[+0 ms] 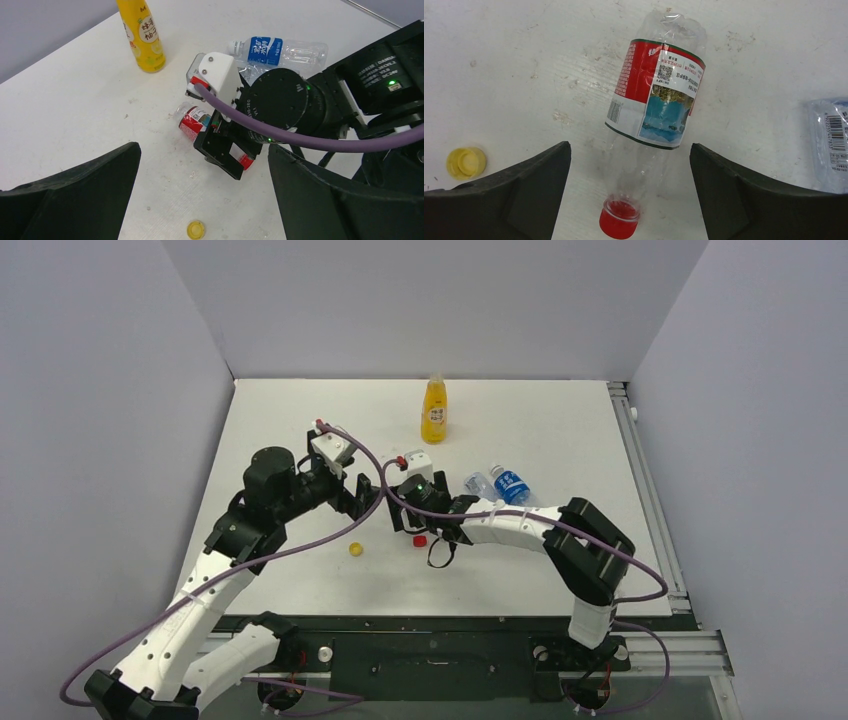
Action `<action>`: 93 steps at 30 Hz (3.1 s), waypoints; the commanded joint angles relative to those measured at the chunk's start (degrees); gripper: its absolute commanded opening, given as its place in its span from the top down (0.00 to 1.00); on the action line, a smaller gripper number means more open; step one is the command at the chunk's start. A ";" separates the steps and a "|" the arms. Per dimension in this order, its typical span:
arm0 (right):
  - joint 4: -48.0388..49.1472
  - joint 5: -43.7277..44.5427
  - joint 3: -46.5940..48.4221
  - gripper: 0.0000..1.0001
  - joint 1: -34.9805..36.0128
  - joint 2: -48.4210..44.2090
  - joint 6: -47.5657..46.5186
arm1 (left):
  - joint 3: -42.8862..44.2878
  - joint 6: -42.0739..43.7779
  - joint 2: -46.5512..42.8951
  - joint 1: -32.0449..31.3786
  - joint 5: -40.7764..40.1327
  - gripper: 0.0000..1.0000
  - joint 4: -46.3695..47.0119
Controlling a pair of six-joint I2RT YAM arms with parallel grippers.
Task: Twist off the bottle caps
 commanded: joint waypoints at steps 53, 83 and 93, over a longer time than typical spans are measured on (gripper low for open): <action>-29.15 -47.74 28.74 0.62 3.01 -14.44 -3.08 | -8.98 76.88 -14.96 -3.89 23.24 0.07 -3.66; -19.82 -3.29 37.95 0.19 5.63 -21.94 2.90 | -4.31 5.04 -6.66 -4.37 -2.14 0.77 15.99; -21.09 2.61 39.90 0.29 7.56 -18.41 3.62 | -3.43 -5.36 -6.66 -4.35 -4.13 0.81 20.85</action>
